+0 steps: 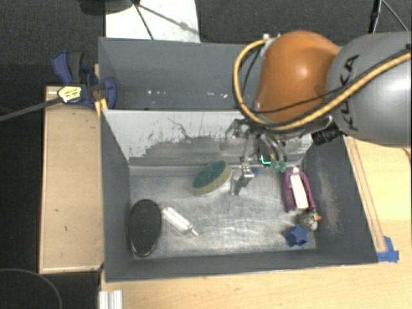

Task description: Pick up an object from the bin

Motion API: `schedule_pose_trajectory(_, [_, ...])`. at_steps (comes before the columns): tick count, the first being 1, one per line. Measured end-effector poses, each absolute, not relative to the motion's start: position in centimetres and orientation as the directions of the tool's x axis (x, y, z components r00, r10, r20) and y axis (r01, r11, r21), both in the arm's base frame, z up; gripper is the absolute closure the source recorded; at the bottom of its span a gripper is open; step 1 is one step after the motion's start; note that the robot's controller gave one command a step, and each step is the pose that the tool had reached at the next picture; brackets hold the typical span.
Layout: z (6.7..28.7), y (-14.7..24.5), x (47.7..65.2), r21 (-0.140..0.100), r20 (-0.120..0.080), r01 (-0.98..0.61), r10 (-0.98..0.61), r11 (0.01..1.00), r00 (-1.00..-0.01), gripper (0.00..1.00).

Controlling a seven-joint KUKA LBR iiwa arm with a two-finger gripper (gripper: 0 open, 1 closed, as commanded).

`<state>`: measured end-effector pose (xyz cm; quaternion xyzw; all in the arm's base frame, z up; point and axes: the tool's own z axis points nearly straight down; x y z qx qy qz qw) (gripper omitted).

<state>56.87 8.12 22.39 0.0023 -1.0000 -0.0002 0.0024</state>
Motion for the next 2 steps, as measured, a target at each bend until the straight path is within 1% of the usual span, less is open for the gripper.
schedule_pose_trajectory(1, [8.31,10.34,58.62,0.003,-0.006,0.249,0.249,0.969,-0.969,0.00])
schedule_pose_trajectory(2, [8.07,10.33,58.52,0.002,-0.002,0.251,0.251,0.968,-0.968,1.00])
